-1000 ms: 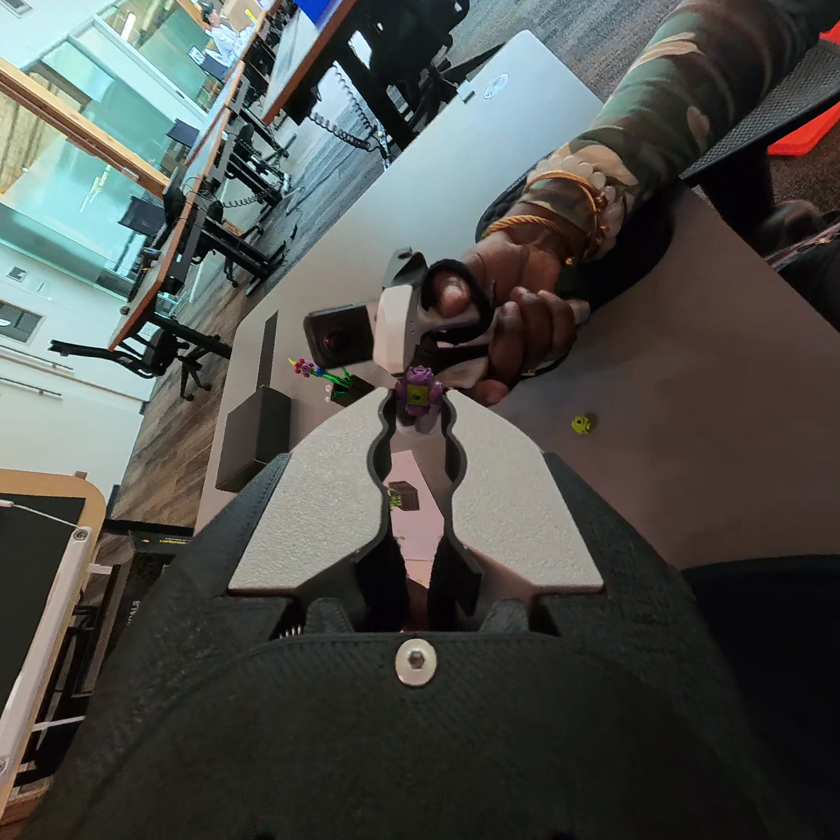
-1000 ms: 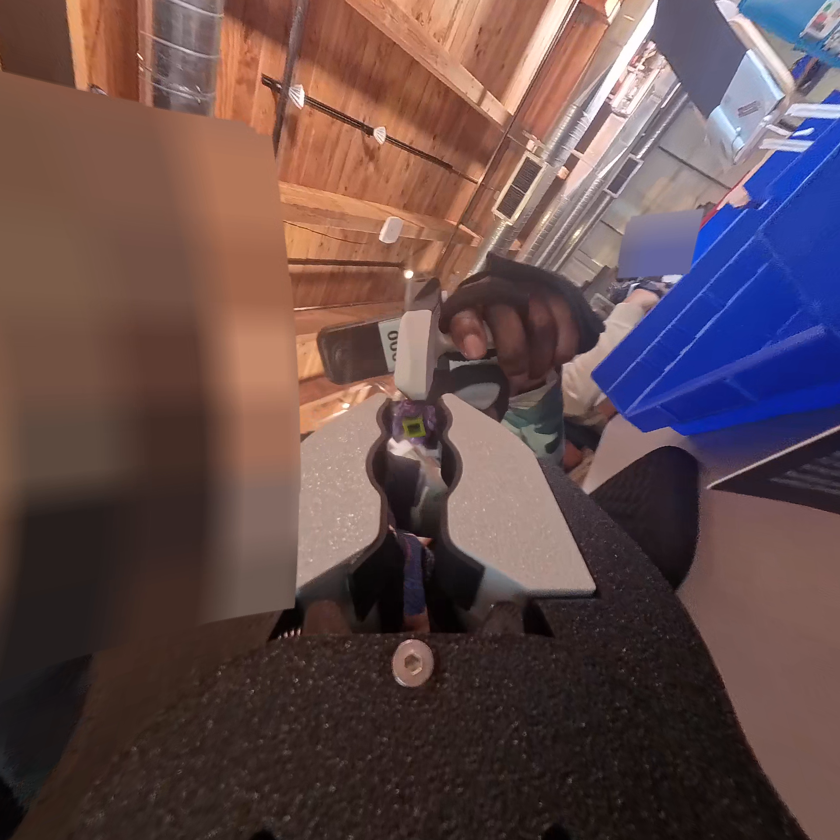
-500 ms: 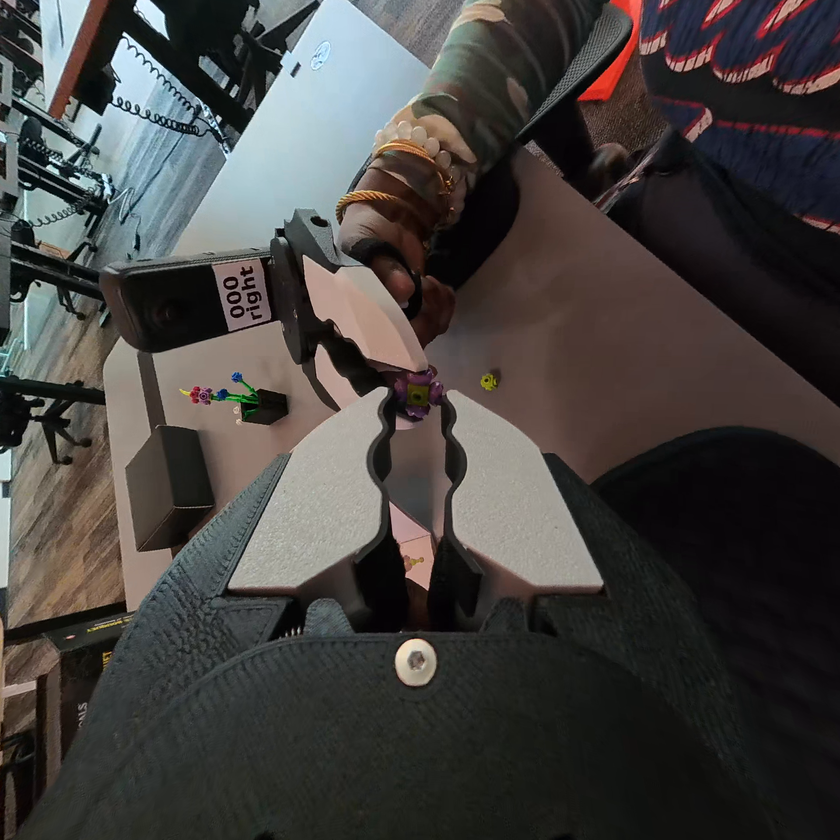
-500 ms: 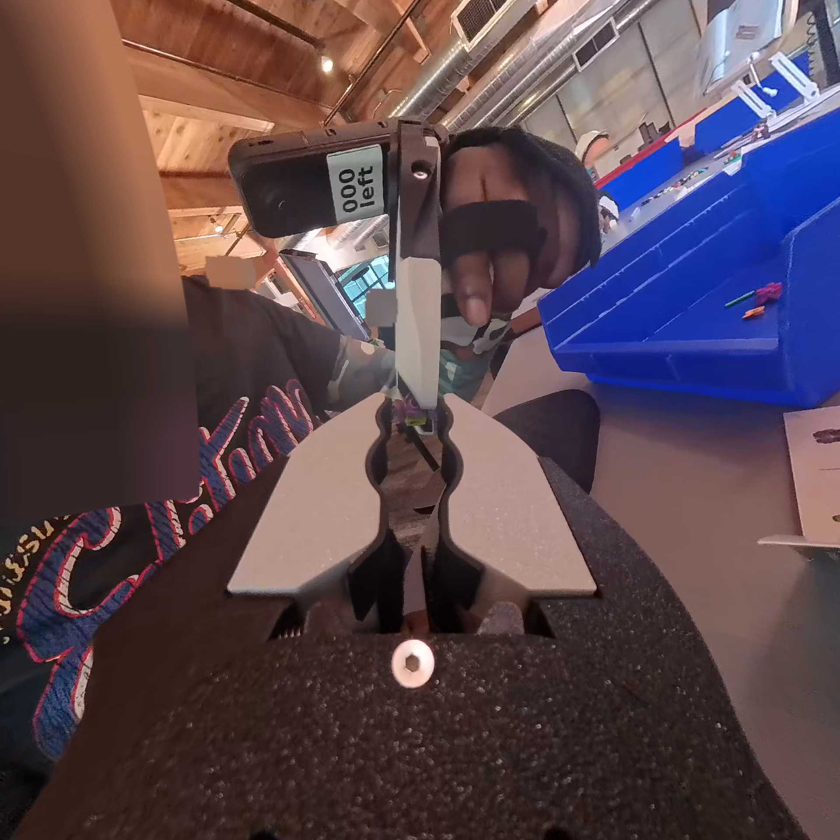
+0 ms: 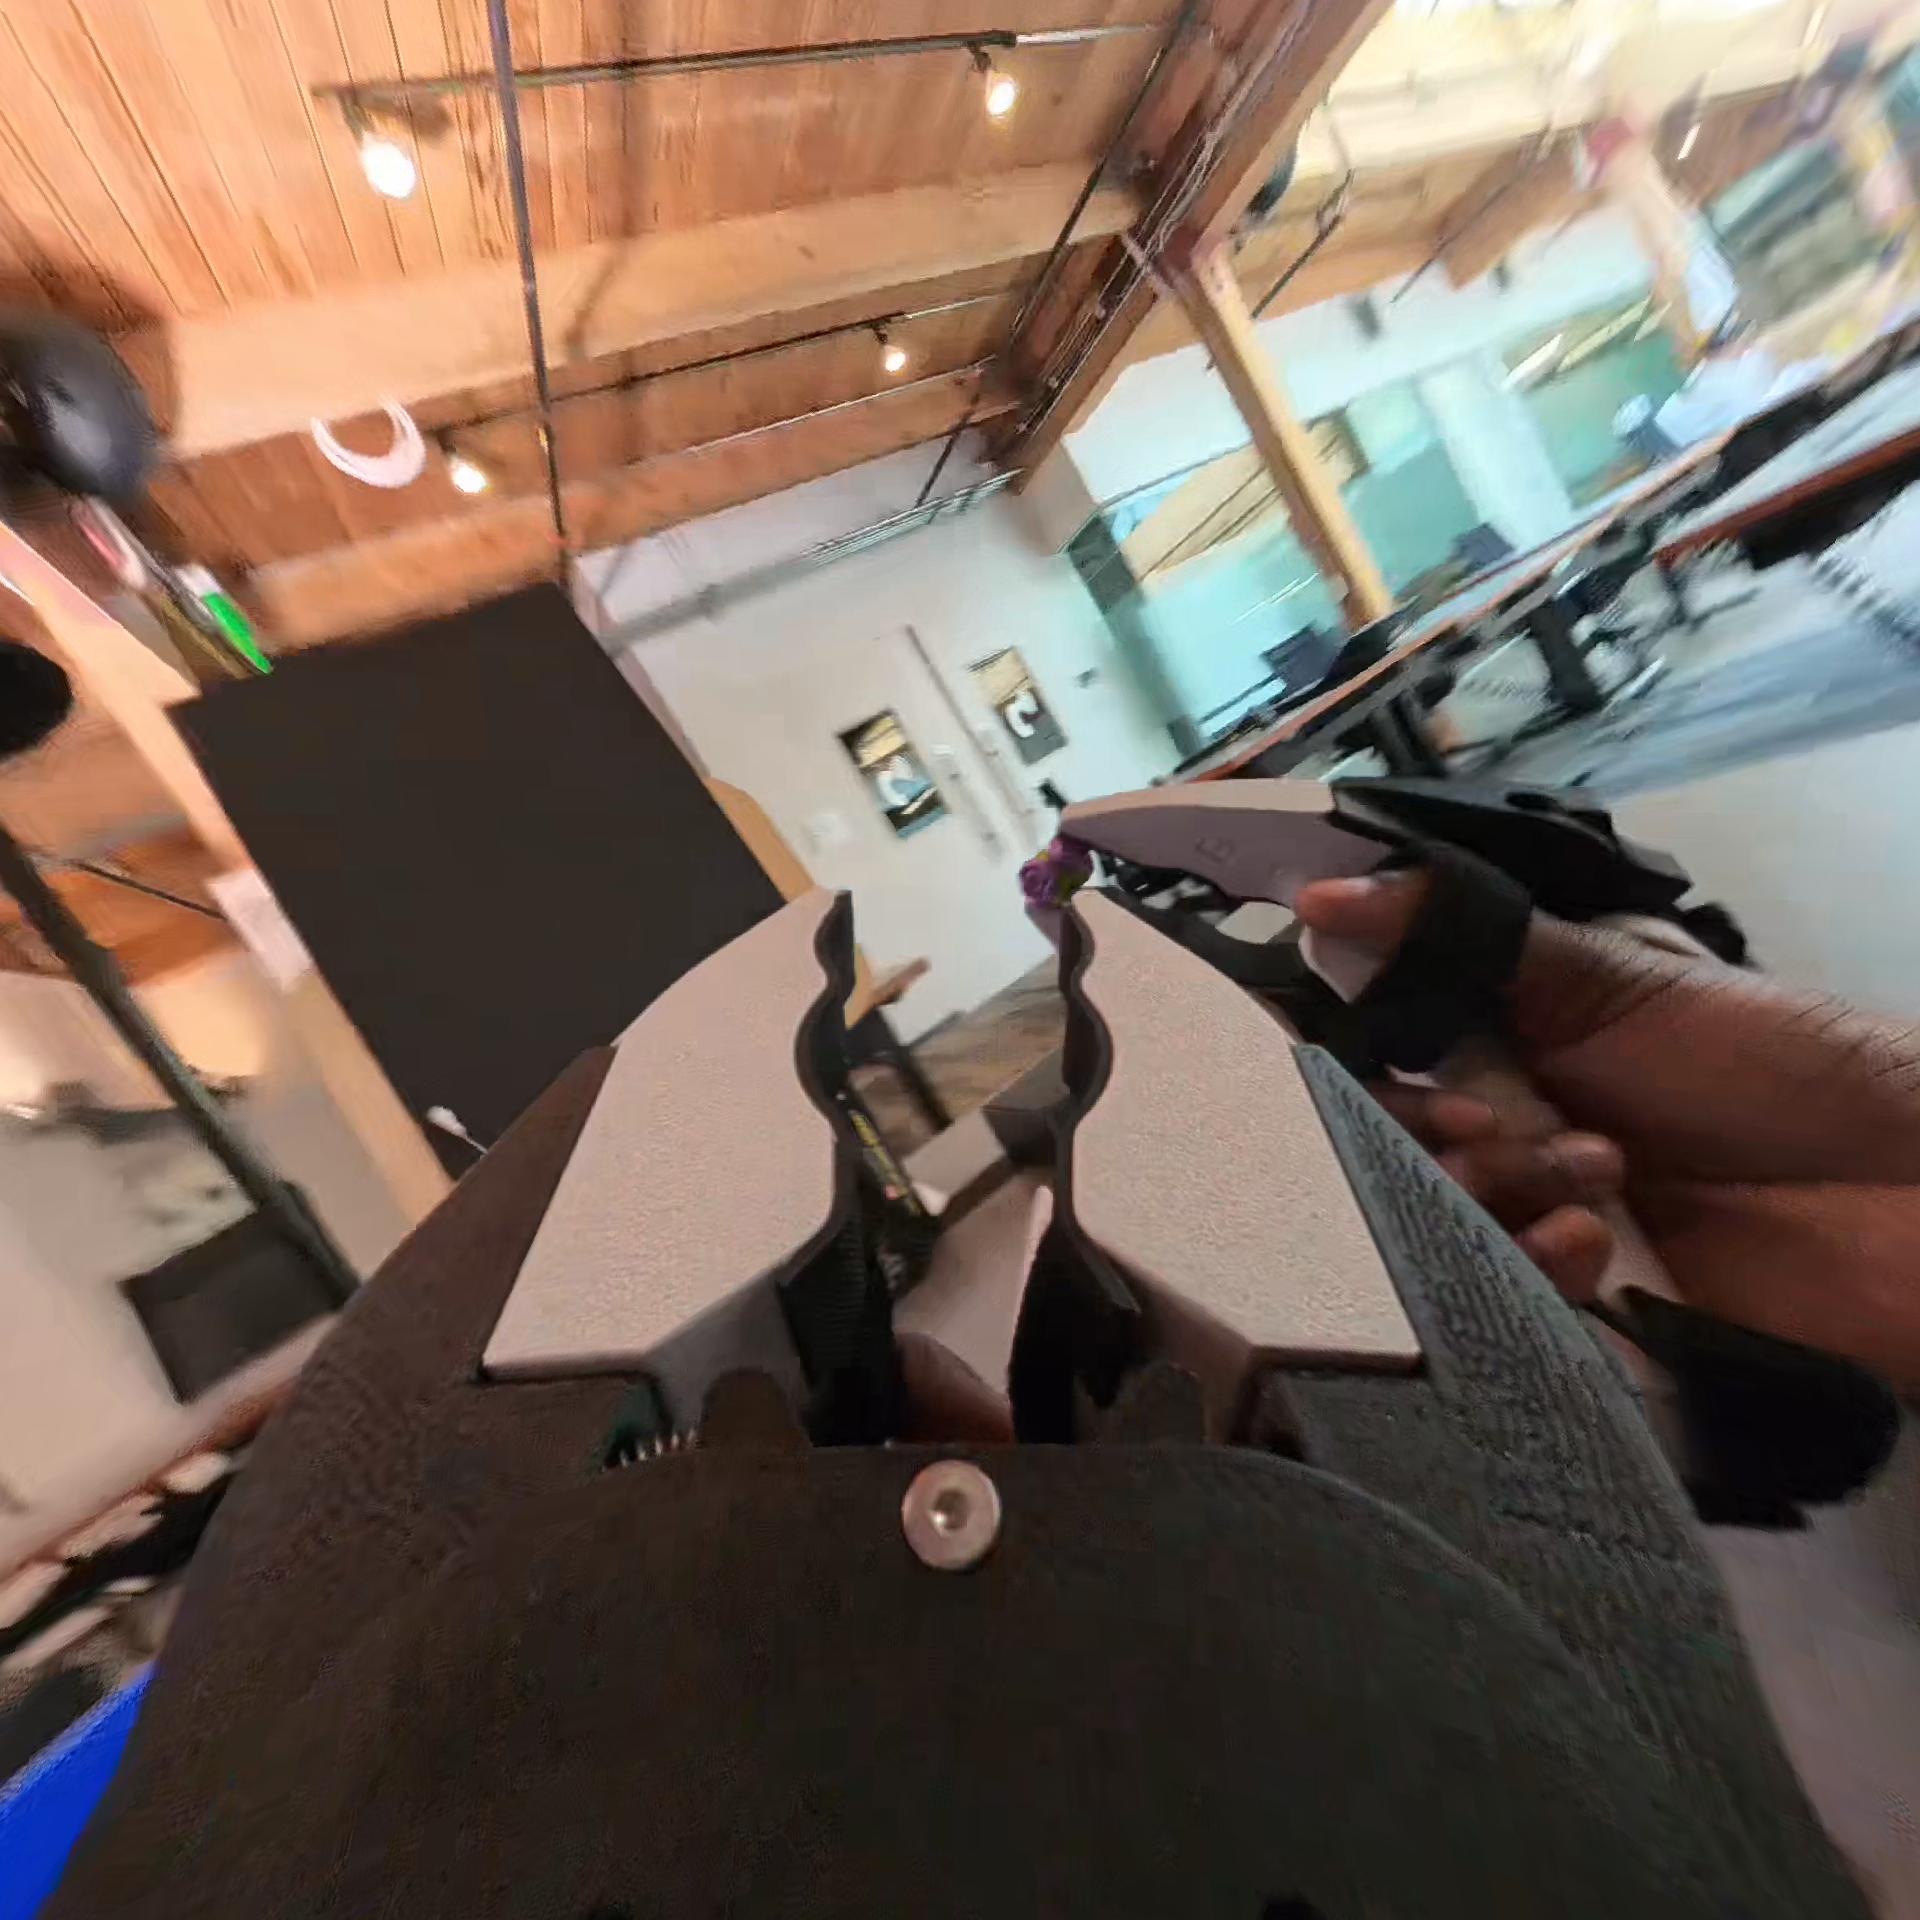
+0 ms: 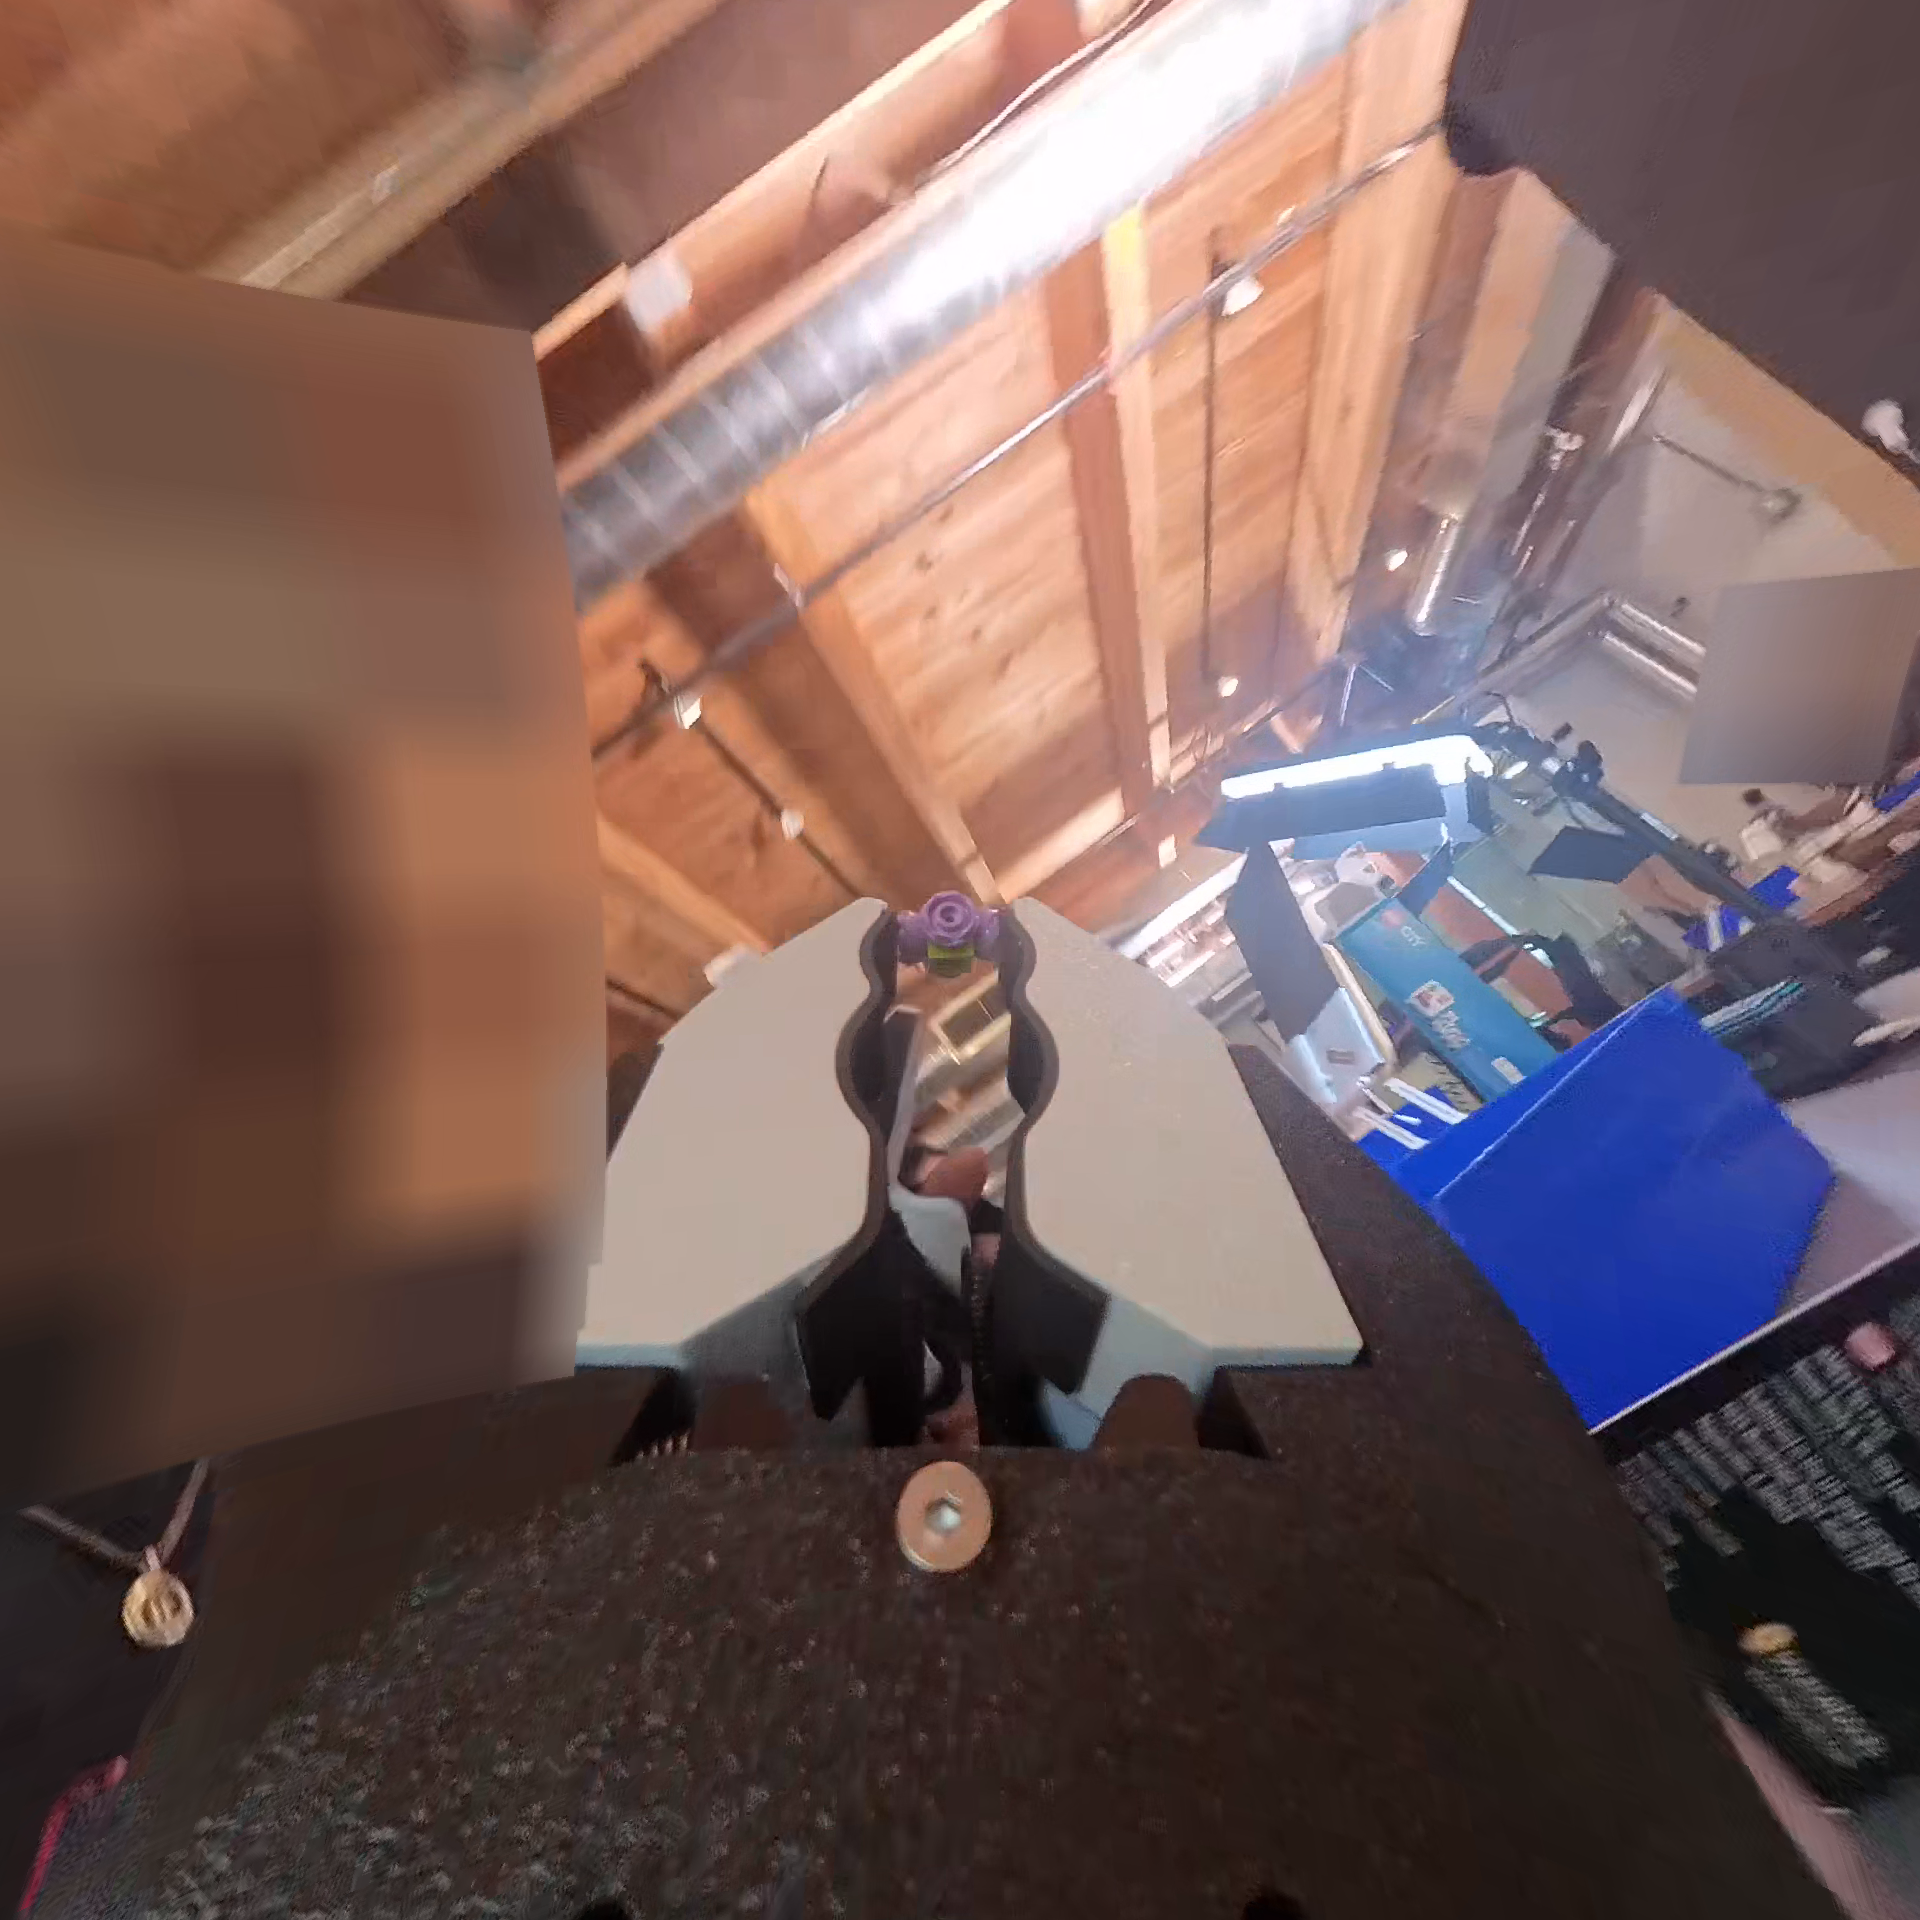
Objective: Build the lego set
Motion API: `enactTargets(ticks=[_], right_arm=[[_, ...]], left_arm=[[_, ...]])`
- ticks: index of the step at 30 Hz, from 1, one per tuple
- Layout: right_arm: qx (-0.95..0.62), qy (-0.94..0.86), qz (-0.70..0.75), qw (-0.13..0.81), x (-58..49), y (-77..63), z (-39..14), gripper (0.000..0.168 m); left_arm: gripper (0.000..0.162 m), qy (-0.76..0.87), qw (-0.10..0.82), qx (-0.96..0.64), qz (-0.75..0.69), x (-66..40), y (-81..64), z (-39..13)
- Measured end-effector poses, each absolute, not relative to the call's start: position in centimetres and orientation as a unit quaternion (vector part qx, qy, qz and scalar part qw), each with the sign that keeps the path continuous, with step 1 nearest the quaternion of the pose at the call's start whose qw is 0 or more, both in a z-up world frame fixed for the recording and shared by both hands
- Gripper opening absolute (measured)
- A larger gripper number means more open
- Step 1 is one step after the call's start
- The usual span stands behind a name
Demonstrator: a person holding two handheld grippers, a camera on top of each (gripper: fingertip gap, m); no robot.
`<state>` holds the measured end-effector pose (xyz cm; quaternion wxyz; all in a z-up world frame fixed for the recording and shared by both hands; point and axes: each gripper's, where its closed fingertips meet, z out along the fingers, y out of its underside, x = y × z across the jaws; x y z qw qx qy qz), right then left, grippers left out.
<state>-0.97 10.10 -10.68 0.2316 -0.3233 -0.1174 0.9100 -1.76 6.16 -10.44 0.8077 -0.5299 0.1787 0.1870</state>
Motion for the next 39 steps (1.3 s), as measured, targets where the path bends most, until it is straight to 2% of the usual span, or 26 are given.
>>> enactTargets(ticks=[2, 4, 7, 10, 13, 18, 25, 31, 39], right_arm=[[-0.336, -0.080, 0.918, 0.194, -1.5, 10.0, -10.9, 0.018], [-0.339, -0.089, 0.920, 0.173, -2.1, 9.0, -10.9, 0.018], [-0.347, -0.110, 0.916, 0.167, -2.5, 8.1, -10.8, 0.018], [-0.356, -0.119, 0.913, 0.161, -2.9, 7.8, -11.0, 0.018], [-0.362, -0.120, 0.912, 0.148, -3.2, 7.4, -11.2, 0.018], [-0.368, -0.154, 0.905, 0.148, -3.2, 6.6, -11.3, 0.018], [-0.390, -0.217, 0.885, 0.131, -3.4, 5.0, -11.4, 0.018], [-0.385, -0.053, 0.912, 0.134, -3.6, 7.8, -11.0, 0.018], [-0.386, -0.053, 0.913, 0.119, -4.7, 6.4, -10.6, 0.018]], left_arm=[[0.030, 0.195, 0.795, -0.532, 0.215, -0.9, 6.9, -10.6], [0.023, 0.190, 0.789, -0.558, 0.170, -0.7, 7.8, -11.1], [0.023, 0.178, 0.778, -0.588, 0.130, -1.6, 8.5, -11.5], [0.023, 0.189, 0.774, -0.584, 0.154, -2.3, 8.1, -11.4], [0.015, 0.210, 0.767, -0.578, 0.180, -2.4, 8.0, -11.6], [0.013, 0.254, 0.770, -0.569, 0.137, -2.3, 7.2, -11.7], [0.013, 0.332, 0.761, -0.556, 0.032, -2.5, 5.4, -11.8], [0.027, 0.242, 0.809, -0.519, 0.136, -4.1, 5.4, -10.1], [0.023, 0.195, 0.782, -0.572, 0.150, -3.9, 7.0, -11.2]])
